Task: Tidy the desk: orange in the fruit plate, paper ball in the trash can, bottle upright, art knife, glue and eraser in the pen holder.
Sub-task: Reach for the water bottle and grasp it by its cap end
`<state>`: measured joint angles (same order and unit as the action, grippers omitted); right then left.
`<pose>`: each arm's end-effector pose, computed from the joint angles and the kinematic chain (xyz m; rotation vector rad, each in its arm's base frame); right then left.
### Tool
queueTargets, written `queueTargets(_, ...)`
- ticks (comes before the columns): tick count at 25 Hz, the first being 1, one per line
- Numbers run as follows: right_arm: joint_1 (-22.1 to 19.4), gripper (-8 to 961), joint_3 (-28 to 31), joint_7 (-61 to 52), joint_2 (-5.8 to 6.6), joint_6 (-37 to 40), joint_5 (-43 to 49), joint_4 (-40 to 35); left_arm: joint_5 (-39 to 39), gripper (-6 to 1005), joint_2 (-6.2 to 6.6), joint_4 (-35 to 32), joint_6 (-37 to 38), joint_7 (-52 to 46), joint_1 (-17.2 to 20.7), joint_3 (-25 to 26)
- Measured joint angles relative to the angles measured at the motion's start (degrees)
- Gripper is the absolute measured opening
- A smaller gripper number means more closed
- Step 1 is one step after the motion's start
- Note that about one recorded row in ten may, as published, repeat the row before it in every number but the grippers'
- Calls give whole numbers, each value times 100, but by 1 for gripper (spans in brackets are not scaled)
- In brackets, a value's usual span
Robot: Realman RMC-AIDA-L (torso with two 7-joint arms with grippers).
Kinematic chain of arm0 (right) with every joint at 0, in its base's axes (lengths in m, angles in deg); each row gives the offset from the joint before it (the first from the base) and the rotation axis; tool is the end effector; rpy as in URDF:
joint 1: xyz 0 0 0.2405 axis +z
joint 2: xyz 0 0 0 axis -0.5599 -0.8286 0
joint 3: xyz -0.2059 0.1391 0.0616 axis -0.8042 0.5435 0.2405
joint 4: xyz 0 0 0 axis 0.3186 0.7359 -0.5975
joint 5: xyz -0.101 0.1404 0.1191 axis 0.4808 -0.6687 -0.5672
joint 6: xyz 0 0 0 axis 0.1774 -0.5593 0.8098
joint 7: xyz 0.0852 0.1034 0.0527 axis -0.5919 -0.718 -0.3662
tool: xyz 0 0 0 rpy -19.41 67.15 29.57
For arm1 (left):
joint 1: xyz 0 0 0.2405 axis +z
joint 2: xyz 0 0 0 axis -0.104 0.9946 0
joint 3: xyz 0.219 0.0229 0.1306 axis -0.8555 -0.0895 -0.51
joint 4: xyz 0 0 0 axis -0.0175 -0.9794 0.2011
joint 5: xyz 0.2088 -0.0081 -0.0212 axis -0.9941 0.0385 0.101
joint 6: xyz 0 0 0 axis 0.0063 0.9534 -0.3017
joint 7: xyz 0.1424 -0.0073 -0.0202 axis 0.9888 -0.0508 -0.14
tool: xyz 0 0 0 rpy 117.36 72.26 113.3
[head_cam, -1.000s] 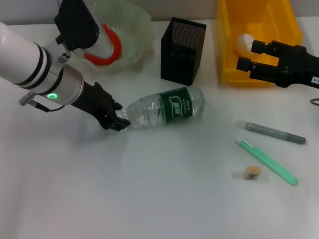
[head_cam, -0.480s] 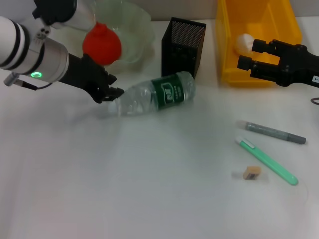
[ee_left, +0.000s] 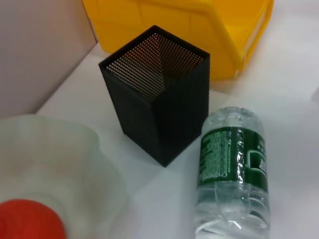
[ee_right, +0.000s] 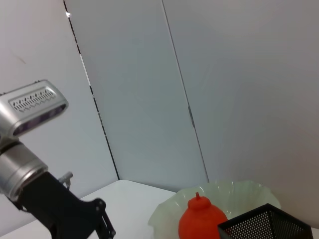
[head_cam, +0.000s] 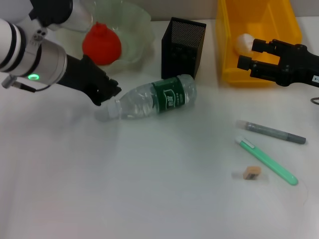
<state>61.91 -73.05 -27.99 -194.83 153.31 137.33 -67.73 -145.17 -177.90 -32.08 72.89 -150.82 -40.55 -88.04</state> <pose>0.2666 0.3433 0.0373 -2.4569 0.6518 0.8850 -0.1854 0.3840 -0.0023 -2.7181 -0.3885 0.2621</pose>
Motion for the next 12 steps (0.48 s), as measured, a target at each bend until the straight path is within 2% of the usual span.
queueTargets(6,7,774,-9,-1,4,0,12,0,-51,91,11,323,-71,15,-79,7)
queueTargets(10,9,774,-10,-1,4,0,22,0,-279,260,7,520,-32,-35,-297,-31)
queueTargets(12,9,774,-11,-1,3,0,24,0,-412,380,1,629,-23,-42,-411,-60)
